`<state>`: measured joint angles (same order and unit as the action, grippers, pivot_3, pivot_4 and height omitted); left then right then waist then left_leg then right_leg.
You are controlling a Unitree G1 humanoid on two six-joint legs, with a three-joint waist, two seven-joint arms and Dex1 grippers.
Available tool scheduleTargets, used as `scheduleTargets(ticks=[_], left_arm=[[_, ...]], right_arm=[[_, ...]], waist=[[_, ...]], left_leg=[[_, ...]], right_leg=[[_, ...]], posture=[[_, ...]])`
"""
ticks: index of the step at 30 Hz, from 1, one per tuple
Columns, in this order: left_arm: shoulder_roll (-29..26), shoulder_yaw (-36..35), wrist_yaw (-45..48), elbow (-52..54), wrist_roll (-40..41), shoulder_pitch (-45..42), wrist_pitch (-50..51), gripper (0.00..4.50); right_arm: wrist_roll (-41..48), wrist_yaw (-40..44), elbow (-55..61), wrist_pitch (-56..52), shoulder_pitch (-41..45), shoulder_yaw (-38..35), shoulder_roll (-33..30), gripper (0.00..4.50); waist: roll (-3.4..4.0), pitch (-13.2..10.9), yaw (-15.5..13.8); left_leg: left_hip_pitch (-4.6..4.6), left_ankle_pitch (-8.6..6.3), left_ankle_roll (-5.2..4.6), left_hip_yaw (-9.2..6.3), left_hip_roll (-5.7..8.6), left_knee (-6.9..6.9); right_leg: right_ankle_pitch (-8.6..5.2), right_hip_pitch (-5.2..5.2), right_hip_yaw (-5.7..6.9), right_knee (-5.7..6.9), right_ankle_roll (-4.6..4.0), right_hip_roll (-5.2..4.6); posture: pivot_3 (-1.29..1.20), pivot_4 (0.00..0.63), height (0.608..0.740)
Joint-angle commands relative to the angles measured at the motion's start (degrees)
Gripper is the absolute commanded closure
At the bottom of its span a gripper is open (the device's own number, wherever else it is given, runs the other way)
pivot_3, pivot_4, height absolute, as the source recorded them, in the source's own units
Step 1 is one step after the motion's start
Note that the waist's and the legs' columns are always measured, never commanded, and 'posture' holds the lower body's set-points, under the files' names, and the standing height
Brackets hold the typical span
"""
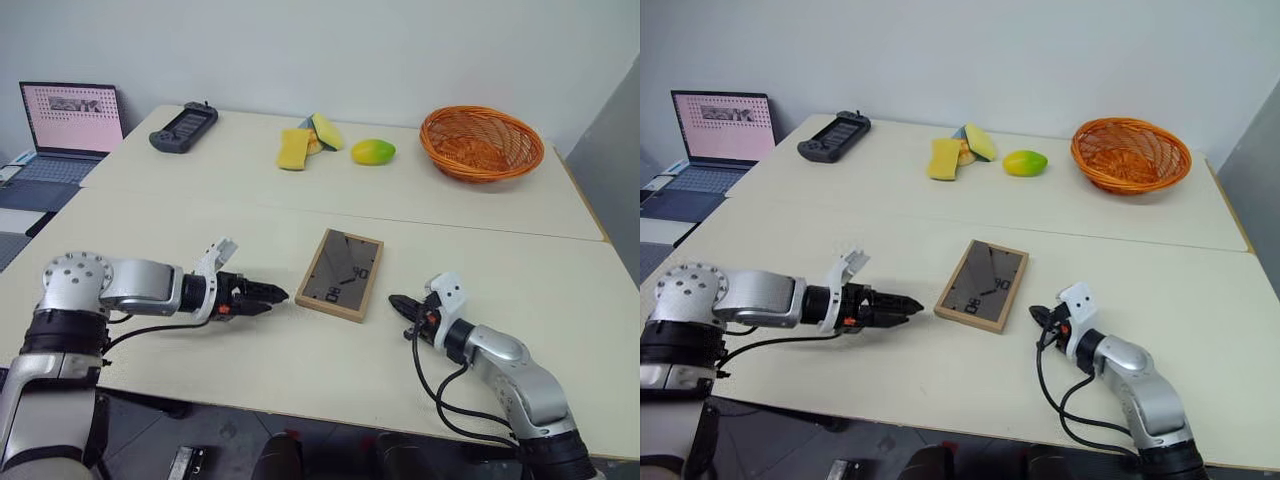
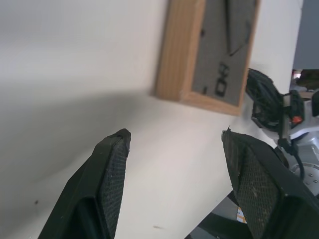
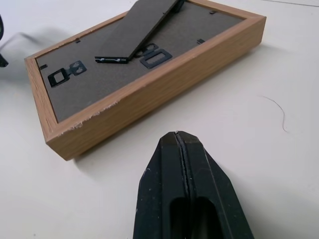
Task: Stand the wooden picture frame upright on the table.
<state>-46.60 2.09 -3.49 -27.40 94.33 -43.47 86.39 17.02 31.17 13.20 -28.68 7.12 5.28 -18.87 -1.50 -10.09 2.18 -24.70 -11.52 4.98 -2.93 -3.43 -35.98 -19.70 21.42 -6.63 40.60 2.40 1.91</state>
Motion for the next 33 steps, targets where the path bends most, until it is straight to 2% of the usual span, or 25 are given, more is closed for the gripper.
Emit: scheduleTargets(ticks=[1, 5, 12, 18, 24, 33], left_arm=[[3.11, 4.06, 13.73, -4.24, -15.90, -5.90, -4.95, 1.38], [4.99, 9.19, 27.16, -8.42, -28.46, -9.80, -7.69, 1.38], [7.02, 15.66, 46.11, -13.46, -43.93, -12.92, -10.35, 1.38], [8.07, 16.82, 56.31, -11.34, -49.30, -13.16, -7.88, 1.38], [8.52, 15.60, 62.40, -12.58, -52.70, -14.95, -6.16, 1.38], [9.91, 15.10, 65.59, -12.04, -58.04, -13.37, -6.57, 1.38]], right_arm=[[0.64, -0.45, 1.84, 1.19, 0.36, -0.77, 0.76, 4.50], [0.22, -1.16, 3.25, 0.96, -0.75, -0.69, 0.88, 4.50], [-0.02, -1.74, 5.38, 0.10, -3.23, -0.68, -0.29, 4.50], [-1.00, -2.65, 4.16, -0.30, -2.04, 2.16, 1.06, 4.50], [-1.71, -2.91, 2.80, 0.32, -0.55, 3.40, 2.05, 4.50], [-2.06, -2.37, 2.55, 0.73, -0.72, 3.79, 2.40, 4.50]], waist=[[0.00, 0.00, -0.16], [0.01, -0.01, 0.03], [0.02, -0.01, 0.09], [0.02, -0.01, 0.22], [0.00, -0.03, 0.36], [0.00, -0.04, 0.59]], left_leg=[[-0.02, 0.00, 0.00, 0.01, -0.01, 0.01], [-0.07, 0.00, 0.01, 0.02, -0.02, 0.07], [-0.08, 0.00, 0.00, 0.03, -0.03, 0.08], [-0.09, 0.00, -0.01, 0.02, -0.04, 0.06], [-0.10, -0.01, -0.01, 0.02, -0.05, 0.06], [-0.11, 0.00, -0.01, 0.01, -0.06, 0.06]], right_leg=[[0.02, 0.00, -0.01, -0.01, -0.03, 0.00], [0.07, 0.08, 0.00, -0.06, -0.13, 0.01], [0.04, 0.08, 0.01, -0.05, -0.13, 0.02], [-0.05, 0.05, 0.01, -0.04, 0.03, 0.02], [-0.05, 0.08, 0.01, -0.04, 0.01, 0.02], [-0.04, 0.08, 0.01, -0.03, 0.00, 0.02]], posture=[[0.00, 0.150, 0.740], [0.00, 0.150, 0.740], [0.00, 0.150, 0.740], [0.00, 0.150, 0.740], [0.00, 0.150, 0.740], [0.00, 0.150, 0.740]])
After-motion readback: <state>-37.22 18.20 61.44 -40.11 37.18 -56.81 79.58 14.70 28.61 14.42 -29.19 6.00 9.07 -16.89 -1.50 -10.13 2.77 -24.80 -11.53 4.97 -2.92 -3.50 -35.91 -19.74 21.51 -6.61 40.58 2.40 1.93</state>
